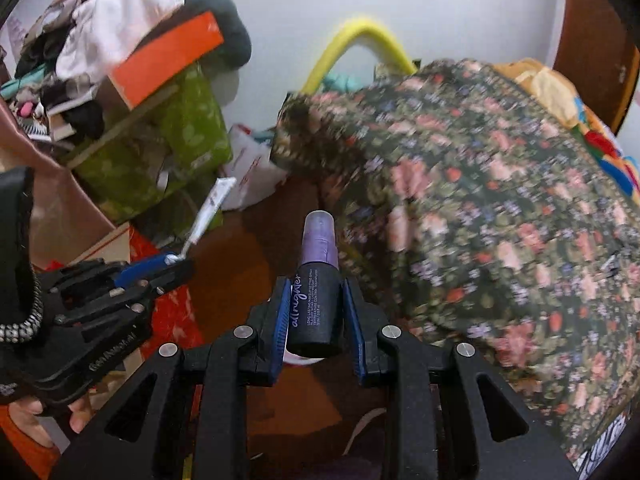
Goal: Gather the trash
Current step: 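Carry the spray bottle and tube in both grippers over the white bin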
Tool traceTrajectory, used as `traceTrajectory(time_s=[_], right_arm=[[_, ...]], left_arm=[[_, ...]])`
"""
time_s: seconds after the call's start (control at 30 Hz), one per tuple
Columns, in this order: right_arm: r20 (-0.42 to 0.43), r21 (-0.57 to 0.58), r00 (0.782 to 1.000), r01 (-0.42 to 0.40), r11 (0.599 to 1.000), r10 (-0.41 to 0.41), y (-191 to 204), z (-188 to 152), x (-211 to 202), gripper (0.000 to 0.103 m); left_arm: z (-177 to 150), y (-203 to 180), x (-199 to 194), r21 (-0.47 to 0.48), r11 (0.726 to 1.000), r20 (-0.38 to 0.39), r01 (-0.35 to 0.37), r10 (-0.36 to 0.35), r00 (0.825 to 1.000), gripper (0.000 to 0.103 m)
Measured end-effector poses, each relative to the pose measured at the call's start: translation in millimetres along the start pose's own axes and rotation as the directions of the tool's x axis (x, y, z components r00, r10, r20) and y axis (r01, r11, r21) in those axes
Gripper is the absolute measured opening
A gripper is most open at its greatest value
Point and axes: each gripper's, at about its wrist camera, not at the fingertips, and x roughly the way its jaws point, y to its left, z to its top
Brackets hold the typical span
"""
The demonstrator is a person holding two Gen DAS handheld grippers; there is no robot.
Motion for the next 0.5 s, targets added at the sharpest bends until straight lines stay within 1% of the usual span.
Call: traceTrajectory(time_s=[0.1, 0.2, 0.27, 0.4, 0.47, 0.5], right_arm=[[-0.042, 0.006, 0.999, -0.018, 1.0, 0.019, 3, 0, 22, 0.024], [-0.096, 0.023, 0.994, -0.041, 0.999, 0.043, 2, 0, 44, 0.024], [-0.141, 0.037, 0.988, -0.055, 0.998, 0.06, -1, -1, 61, 0.024], [-0.2, 0.053, 0.976, -0.071, 0.996, 0.081, -1, 0, 87, 0.024], [-0.205, 0.037, 0.976, -0.07, 0.997, 0.076, 2, 3, 95, 0.025], [-0.202, 0.032, 0.976, -0.075, 0.997, 0.08, 4, 5, 98, 0.025]], left_arm=[[-7, 8, 27, -0.03, 0.999, -0.062, 0.015, -0.017, 0.998, 0.016], [-13, 10, 53, -0.04, 0.999, -0.115, 0.005, -0.01, 0.993, 0.016], [-17, 14, 72, -0.045, 0.999, -0.159, 0.001, -0.008, 0.987, 0.016], [-17, 19, 91, -0.058, 0.998, -0.197, -0.008, -0.003, 0.98, 0.016], [-14, 24, 96, -0.088, 0.996, -0.201, -0.002, -0.016, 0.979, 0.016], [-12, 26, 98, -0.098, 0.995, -0.206, 0.0, -0.02, 0.978, 0.018]])
